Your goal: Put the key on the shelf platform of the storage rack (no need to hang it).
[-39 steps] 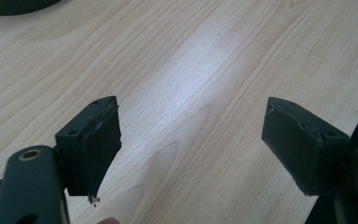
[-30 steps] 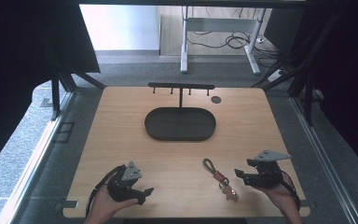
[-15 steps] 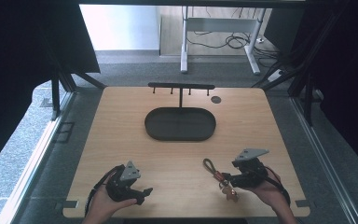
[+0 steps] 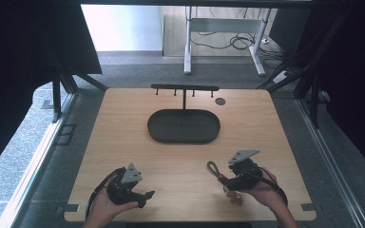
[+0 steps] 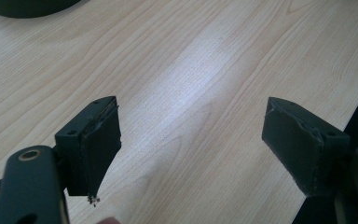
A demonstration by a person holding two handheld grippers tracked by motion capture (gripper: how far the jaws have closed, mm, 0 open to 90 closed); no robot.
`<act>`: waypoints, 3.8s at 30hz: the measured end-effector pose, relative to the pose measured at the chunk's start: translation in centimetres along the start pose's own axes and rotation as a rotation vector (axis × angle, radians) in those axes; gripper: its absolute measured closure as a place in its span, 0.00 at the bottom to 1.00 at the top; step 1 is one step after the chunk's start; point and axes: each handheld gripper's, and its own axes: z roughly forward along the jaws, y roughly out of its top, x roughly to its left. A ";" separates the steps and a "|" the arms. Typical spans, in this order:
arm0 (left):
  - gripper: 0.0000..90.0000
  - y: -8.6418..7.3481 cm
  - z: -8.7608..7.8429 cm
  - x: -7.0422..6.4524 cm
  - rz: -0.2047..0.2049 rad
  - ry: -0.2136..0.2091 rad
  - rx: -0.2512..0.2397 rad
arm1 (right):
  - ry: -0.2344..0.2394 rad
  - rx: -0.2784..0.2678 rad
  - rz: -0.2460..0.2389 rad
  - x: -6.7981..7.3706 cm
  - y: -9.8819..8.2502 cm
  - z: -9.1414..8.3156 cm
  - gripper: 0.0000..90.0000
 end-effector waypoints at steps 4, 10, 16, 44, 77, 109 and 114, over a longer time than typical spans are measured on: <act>0.22 0.0 -0.1 0.0 0.000 0.001 -0.002 | 0.006 0.023 -0.008 0.4 0.3 0.7 0.44; 0.22 -0.1 0.0 0.2 -0.005 0.002 0.002 | -0.004 0.055 -0.025 0.7 0.7 1.7 0.44; 0.22 -0.1 0.0 0.2 -0.005 0.001 0.000 | 0.000 0.073 -0.031 0.8 1.0 2.5 0.45; 0.22 -0.1 0.9 -0.1 0.013 -0.014 0.029 | 0.008 0.103 -0.032 0.9 2.0 4.5 0.44; 0.22 0.1 2.4 -1.1 0.050 -0.038 0.072 | -0.010 0.147 -0.025 0.7 1.7 5.6 0.45; 0.21 0.1 3.5 -2.1 0.083 -0.074 0.132 | -0.005 0.168 -0.034 0.6 1.5 6.5 0.45; 0.21 0.1 3.3 -1.9 0.074 -0.065 0.125 | -0.005 0.174 -0.031 0.4 1.5 6.7 0.45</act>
